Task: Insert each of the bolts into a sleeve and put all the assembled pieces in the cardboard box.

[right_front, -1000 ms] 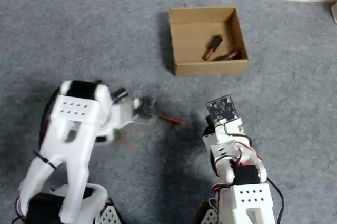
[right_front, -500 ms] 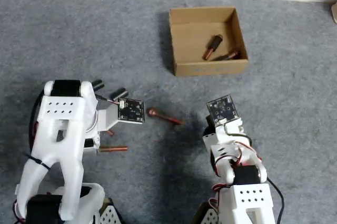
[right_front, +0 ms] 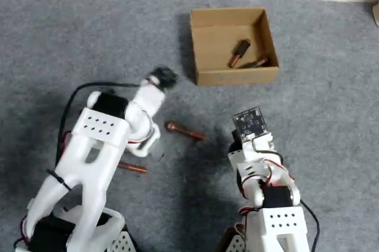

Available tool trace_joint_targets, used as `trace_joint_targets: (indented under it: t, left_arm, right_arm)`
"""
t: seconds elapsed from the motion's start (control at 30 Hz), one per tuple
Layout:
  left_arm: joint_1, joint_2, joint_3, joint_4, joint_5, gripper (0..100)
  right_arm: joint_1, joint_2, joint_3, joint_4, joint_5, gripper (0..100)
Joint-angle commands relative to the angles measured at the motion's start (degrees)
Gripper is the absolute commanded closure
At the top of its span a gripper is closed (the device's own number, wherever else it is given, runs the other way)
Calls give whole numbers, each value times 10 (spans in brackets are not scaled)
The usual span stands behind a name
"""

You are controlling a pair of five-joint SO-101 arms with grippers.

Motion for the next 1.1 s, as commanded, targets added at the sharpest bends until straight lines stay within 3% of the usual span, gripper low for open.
trace_joint_targets:
  t: [0.0, 0.07, 0.23, 0.5, 0.8, 0.93, 1.07]
  left_arm:
    - [10, -14, -19, 0, 343, 720]
    - [7, -14, -20, 23, 420, 728]
    - [-84, -9, 31, 58, 574, 783]
    - [-135, -8, 145, 56, 588, 786]
    - [-136, -7, 151, -74, 594, 786]
    - [-131, -7, 199, -130, 657, 786]
    - [-118, -7, 263, -201, 675, 787]
  right_arm:
    - [6, -7, -3, -15, -4, 994]
    - [6, -7, -3, -15, -4, 994]
    - [6, -7, -3, -15, -3, 994]
    - [6, -7, -3, -15, -4, 994]
    - [6, -7, -3, -15, -4, 994]
    - [6, -7, -3, -15, -4, 994]
    - [6, -7, -3, -15, -4, 994]
